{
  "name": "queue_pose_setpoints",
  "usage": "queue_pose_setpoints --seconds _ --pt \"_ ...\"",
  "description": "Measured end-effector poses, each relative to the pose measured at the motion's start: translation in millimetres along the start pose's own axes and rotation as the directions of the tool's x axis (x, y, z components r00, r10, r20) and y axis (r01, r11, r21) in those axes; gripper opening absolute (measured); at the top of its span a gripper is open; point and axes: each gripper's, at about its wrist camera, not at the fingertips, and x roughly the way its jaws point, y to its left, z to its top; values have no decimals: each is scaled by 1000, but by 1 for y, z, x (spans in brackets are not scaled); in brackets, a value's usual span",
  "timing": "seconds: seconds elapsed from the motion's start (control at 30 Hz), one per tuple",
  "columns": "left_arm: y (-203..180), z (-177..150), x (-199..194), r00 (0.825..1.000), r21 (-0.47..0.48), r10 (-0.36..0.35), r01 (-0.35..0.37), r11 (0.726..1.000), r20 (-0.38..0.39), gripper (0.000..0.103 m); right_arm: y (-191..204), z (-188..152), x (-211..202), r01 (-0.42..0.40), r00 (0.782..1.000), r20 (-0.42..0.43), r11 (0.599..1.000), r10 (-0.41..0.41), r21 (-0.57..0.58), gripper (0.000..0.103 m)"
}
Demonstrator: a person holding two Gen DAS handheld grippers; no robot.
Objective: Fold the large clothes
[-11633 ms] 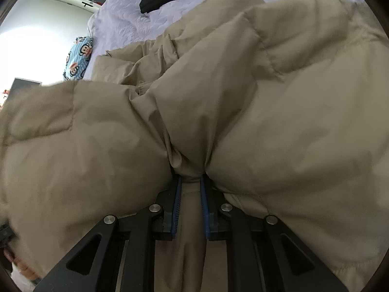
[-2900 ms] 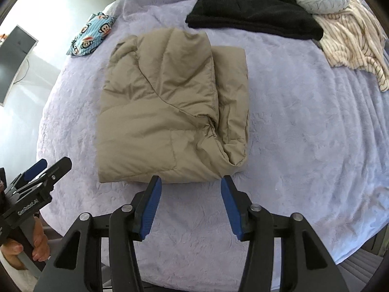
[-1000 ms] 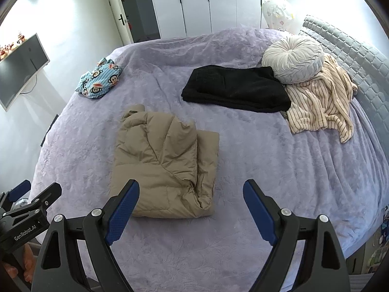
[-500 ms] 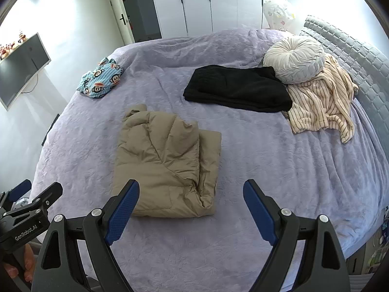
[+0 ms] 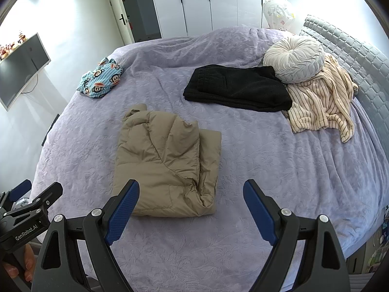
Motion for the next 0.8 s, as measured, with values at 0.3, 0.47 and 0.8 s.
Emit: queue_pose_setpoints --seconds 0.3,0.47,0.8 --pt "2 -1 -1 1000 -3 0 0 1000 0 102 0 -1 0 0 1000 -1 1000 0 1 89" --pt "6 -2 -2 1000 -11 6 -6 1000 -2 102 0 0 1 -2 1000 -2 1000 2 0 89" --pt "6 -2 -1 1000 -11 7 -7 1000 -2 102 0 0 1 -1 1000 -1 1000 1 0 89"
